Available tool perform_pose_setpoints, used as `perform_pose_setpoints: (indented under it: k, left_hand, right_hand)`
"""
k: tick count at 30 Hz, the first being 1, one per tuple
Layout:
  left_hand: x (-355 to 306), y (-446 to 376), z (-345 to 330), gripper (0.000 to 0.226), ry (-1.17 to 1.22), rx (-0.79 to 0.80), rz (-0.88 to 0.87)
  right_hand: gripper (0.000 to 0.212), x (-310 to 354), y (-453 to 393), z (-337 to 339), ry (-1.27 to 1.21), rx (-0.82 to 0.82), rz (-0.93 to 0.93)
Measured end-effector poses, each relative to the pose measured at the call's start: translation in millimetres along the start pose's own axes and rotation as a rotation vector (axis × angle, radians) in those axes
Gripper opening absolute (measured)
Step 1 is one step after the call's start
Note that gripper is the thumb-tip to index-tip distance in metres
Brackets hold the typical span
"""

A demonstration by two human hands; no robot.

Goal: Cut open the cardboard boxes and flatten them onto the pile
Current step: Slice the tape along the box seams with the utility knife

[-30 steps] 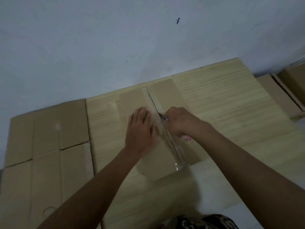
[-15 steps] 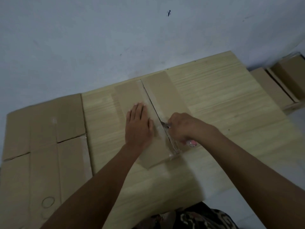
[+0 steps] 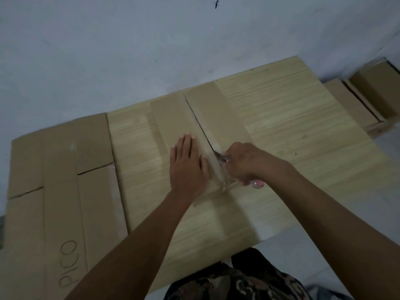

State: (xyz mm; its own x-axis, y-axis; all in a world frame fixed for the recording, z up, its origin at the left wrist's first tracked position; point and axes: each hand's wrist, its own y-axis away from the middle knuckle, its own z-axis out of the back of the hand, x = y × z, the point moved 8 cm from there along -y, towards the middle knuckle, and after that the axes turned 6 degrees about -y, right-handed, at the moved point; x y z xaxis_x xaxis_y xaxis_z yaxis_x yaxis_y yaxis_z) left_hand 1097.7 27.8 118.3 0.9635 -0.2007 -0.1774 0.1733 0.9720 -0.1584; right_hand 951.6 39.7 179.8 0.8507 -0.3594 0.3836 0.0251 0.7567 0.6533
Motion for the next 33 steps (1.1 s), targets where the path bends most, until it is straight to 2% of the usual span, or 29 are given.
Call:
perform_pose_setpoints:
  k: [6, 11, 20, 26, 33]
  left_hand:
    - [-4, 0, 2, 0.067, -0.009, 0.047, -0.018]
    - [-25, 39, -3, 0.069, -0.033, 0.056, -0.150]
    - [-28, 42, -4, 0.064, -0.095, -0.003, -0.115]
    - [-21, 48, 0, 0.090, -0.073, 0.190, -0.322]
    - [-20, 54, -1, 0.095, -0.123, 0.158, -0.387]
  right_hand:
    - [0.020, -11, 9, -3, -0.030, -0.029, -0.007]
    - [0.017, -7, 13, -4, -0.009, -0.044, 0.031]
    - [0.012, -33, 44, -12, -0.019, 0.041, 0.029]
    - [0.009, -30, 49, -13, -0.057, 0.053, 0.054]
    - [0.017, -43, 49, -20, -0.015, 0.150, 0.006]
